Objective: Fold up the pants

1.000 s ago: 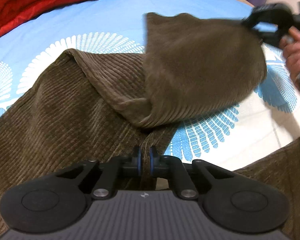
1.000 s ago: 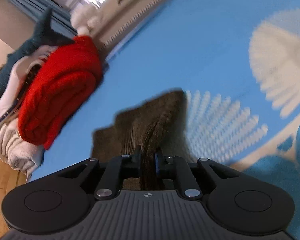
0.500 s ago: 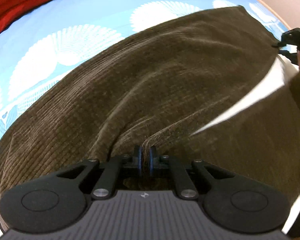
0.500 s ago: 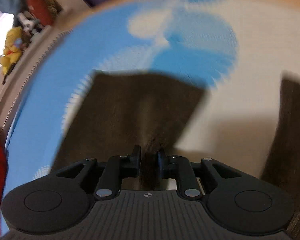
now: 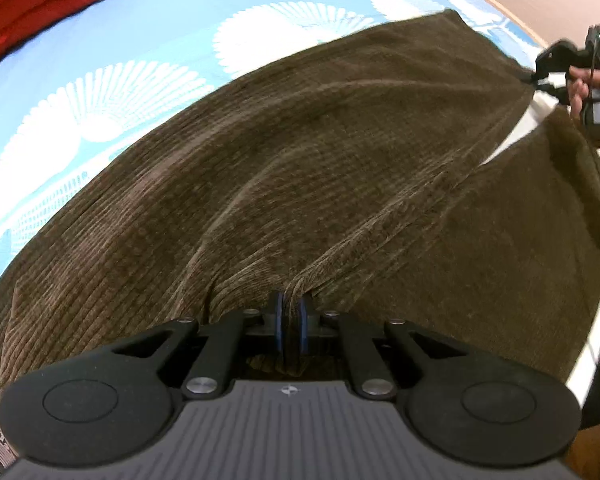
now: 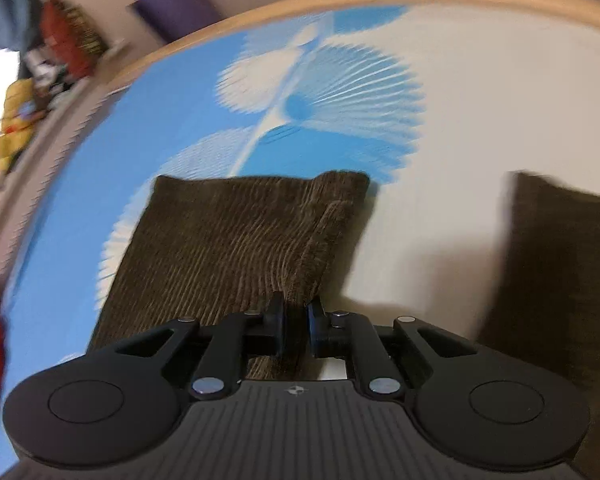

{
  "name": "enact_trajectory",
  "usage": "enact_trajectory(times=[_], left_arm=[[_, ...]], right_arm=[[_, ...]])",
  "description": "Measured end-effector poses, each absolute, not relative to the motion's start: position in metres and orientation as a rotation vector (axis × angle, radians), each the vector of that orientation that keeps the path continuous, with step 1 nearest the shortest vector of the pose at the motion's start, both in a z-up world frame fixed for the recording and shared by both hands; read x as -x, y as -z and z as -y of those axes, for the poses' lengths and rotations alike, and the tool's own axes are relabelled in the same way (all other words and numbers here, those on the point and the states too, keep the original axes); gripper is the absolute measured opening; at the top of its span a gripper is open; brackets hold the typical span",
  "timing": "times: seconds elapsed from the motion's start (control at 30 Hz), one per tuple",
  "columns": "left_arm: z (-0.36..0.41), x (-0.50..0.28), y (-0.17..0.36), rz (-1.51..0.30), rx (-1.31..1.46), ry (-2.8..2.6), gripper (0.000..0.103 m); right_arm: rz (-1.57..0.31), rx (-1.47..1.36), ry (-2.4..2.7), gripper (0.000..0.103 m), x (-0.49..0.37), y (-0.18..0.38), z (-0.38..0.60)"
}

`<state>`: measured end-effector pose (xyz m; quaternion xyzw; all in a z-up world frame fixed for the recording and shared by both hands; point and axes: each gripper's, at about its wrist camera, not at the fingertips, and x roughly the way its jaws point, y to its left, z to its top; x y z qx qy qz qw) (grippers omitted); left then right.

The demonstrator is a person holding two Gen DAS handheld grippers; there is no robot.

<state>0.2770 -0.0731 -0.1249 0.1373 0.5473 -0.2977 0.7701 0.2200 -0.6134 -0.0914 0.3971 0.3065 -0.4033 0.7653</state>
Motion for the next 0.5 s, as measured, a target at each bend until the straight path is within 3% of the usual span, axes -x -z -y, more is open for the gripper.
enact_trajectory(times=[0.07,0.17,0.27,0.33,0.4,0.5], left_arm=[[0.066,-0.274,0.116,-1.187,-0.284,0.68,0.013],[0.04,-0.27,0.091,-1.151,-0.21,0.735,0.025],[-0.013,-0.276,0.066,-1.078,-0.101,0.665,0.037],[-0.066,-0.286,0.063,-1.071,0.005,0.529,0.039],[-0.115,-0.295,0.067,-1.061,0.07,0.338,0.053],[-0.19,-0.299,0.082,-1.075,0.196,0.089,0.058]], right_arm=[[-0.717,-0.861,0.911,0.011,-0.203,0.093,0.616],[-0.743,-0.856,0.919,0.018,-0.178,0.089,0.622],[-0.663,-0.755,0.995,0.025,-0.152,0.056,0.62],[-0.614,-0.721,0.965,0.025,-0.136,0.035,0.616],[-0.552,-0.708,0.898,0.025,-0.116,0.011,0.608],[-0.469,-0.669,0.763,0.025,-0.088,-0.024,0.591]])
